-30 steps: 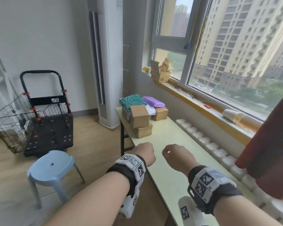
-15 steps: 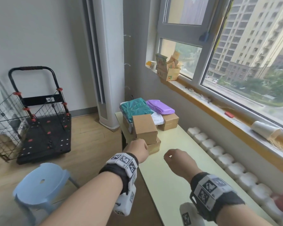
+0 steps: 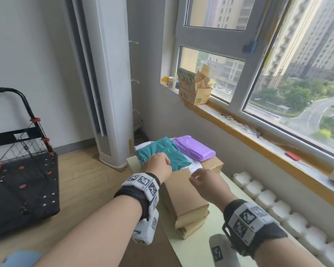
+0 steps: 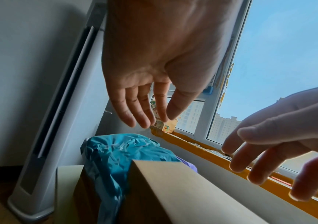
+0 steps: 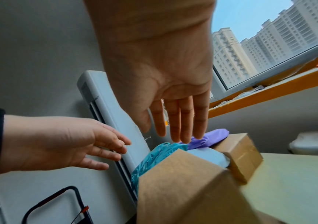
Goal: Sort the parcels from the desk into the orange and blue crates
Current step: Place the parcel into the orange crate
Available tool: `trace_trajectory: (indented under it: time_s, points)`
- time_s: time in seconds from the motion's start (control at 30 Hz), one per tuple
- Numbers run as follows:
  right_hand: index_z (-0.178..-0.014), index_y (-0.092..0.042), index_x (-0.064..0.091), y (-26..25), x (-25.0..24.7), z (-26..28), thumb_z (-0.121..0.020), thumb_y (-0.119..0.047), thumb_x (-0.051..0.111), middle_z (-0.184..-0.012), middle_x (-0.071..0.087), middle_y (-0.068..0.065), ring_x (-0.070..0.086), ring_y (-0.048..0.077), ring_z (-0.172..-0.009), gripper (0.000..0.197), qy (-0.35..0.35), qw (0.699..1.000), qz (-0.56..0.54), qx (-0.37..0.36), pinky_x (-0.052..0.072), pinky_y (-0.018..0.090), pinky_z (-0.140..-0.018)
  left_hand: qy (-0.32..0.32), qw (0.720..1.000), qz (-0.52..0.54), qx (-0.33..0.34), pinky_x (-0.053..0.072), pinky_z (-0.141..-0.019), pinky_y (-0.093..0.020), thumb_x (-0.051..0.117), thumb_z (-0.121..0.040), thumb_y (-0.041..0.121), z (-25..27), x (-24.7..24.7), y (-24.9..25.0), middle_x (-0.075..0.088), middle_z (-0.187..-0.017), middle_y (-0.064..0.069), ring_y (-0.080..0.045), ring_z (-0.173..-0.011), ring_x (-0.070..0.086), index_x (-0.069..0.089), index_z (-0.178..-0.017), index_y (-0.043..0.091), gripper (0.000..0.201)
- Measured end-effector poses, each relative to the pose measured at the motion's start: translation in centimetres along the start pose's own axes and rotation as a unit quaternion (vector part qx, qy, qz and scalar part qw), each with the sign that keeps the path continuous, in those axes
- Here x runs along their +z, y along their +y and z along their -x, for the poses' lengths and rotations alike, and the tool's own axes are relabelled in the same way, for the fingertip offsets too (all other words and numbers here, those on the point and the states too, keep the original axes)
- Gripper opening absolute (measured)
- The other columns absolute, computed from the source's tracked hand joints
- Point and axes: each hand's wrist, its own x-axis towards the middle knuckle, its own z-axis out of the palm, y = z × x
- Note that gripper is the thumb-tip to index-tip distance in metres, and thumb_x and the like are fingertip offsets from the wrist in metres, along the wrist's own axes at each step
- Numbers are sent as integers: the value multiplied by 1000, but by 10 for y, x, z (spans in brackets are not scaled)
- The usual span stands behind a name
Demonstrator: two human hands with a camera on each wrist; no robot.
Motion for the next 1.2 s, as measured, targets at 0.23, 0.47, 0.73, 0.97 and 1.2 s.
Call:
trace_trajectory:
  time_s: [0.23, 0.47, 0.73, 0.97, 1.2]
  points:
    - [-140, -31, 46, -28, 31, -44, -87, -62, 58, -138, 47, -3, 44, 18, -128, 63, -28, 999, 7, 31, 46, 34, -94, -29, 999, 9, 9, 43, -98, -32, 55, -87, 20, -84, 0, -39, 56, -122, -3, -24, -114, 55, 65, -106, 28, 22]
    - [-155, -41, 4, -27, 64, -54, -60, -76, 72, -162, 6, 2, 13, 28, -148, 122, -104, 991, 21, 88, 35, 48, -112, -102, 992, 14, 74, 46, -90, -32, 54, -86, 20, -99, 43, -48, 57, -114, 2, -21, -105, 58, 64, -100, 29, 19]
    - [-154, -39, 11, -29, 62, -55, -62, -68, 73, -144, 30, 3, 30, 25, -133, 114, -81, 991, 26, 108, 41, 40, -102, -144, 983, 38, 105, 48, -87, -28, 53, -86, 16, -108, 54, -37, 69, -103, 6, -18, -101, 61, 65, -84, 31, 18]
    - [-153, -35, 17, -12, 44, -46, -65, -63, 72, -139, 35, 4, 35, 25, -129, 108, -37, 989, 9, 144, 41, 38, -100, -164, 977, 68, 116, 49, -88, -29, 54, -83, 13, -107, 60, -15, 69, -98, 5, -19, -98, 62, 64, -77, 30, 21]
    - [-148, -33, 28, 25, -1, -35, -68, -50, 79, -130, 37, 6, 37, 26, -129, 97, 70, 973, -87, 200, 38, 35, -100, -177, 966, 109, 152, 47, -83, -26, 55, -87, 14, -98, 74, 26, 68, -99, 3, -18, -95, 62, 67, -87, 27, 18]
